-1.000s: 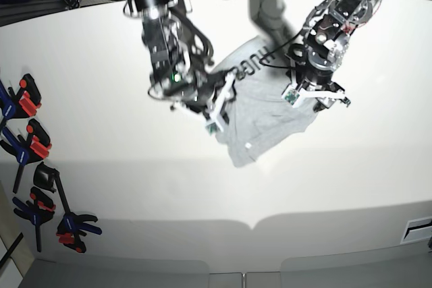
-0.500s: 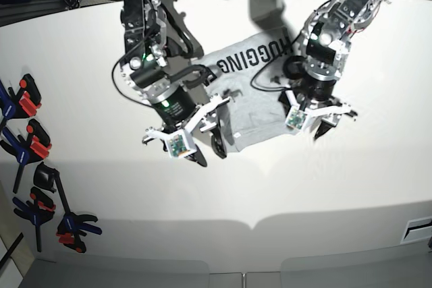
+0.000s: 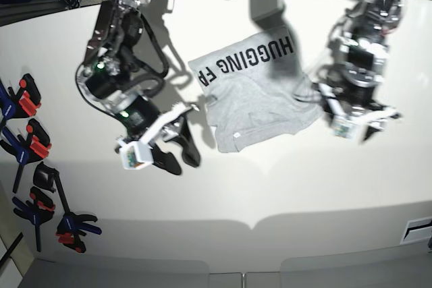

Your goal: Fold the T-shirt properly

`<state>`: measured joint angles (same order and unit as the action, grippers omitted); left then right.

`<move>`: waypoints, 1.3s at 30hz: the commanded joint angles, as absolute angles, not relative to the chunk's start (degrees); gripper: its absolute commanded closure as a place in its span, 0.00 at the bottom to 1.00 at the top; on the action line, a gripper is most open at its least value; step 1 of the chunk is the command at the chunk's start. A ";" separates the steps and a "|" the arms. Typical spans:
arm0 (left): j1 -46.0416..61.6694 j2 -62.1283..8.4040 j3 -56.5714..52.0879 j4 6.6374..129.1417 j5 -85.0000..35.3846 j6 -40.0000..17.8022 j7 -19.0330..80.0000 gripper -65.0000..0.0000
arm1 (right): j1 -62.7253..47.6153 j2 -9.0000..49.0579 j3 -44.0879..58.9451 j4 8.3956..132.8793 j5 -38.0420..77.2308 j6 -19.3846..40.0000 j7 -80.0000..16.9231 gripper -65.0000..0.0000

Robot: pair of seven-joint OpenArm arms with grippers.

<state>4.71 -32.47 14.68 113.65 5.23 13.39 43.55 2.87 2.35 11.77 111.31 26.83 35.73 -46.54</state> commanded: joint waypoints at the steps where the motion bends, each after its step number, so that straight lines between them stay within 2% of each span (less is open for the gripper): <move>1: 4.73 -33.54 11.60 114.63 3.86 13.85 42.02 0.51 | 3.92 2.42 13.50 112.40 29.65 36.88 -47.03 0.64; 5: 8.08 -33.85 -0.27 114.63 -6.96 8.82 42.78 0.51 | 3.90 2.66 19.25 112.81 38.63 40.00 -58.37 0.64; 8: 12.19 -33.85 -7.27 114.63 -16.69 -0.23 43.00 0.51 | 3.73 4.10 23.53 113.62 44.82 40.00 -62.24 0.64; 10: 15.42 -33.85 -10.37 114.63 -20.01 -3.95 43.03 0.51 | 3.42 5.15 26.39 114.45 46.68 40.00 -62.67 0.64; 17: 26.24 -33.82 -15.35 114.83 -22.83 -7.79 43.11 0.51 | -0.45 6.00 35.35 119.72 52.53 40.00 -68.05 0.64; 22: 34.28 -33.47 -15.33 116.33 -22.57 -8.47 43.27 0.51 | -5.30 7.35 38.70 125.40 59.22 40.00 -74.15 0.64; 28: 45.56 -33.34 -15.35 125.56 -17.50 -8.36 43.31 0.51 | -15.03 9.76 40.53 131.98 58.72 40.00 -77.43 0.64; 35: 56.10 -33.19 -15.33 130.58 -12.91 -2.33 44.21 0.51 | -28.16 12.36 47.86 134.32 59.11 40.00 -79.66 0.64; 39: 61.71 -30.04 -15.33 130.58 -11.05 -2.15 44.97 0.51 | -36.58 12.36 53.89 134.32 67.37 40.00 -80.00 0.64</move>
<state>60.95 -29.74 -15.07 129.75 -11.31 -2.15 45.45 -36.18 11.66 53.41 133.43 66.98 39.70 -81.03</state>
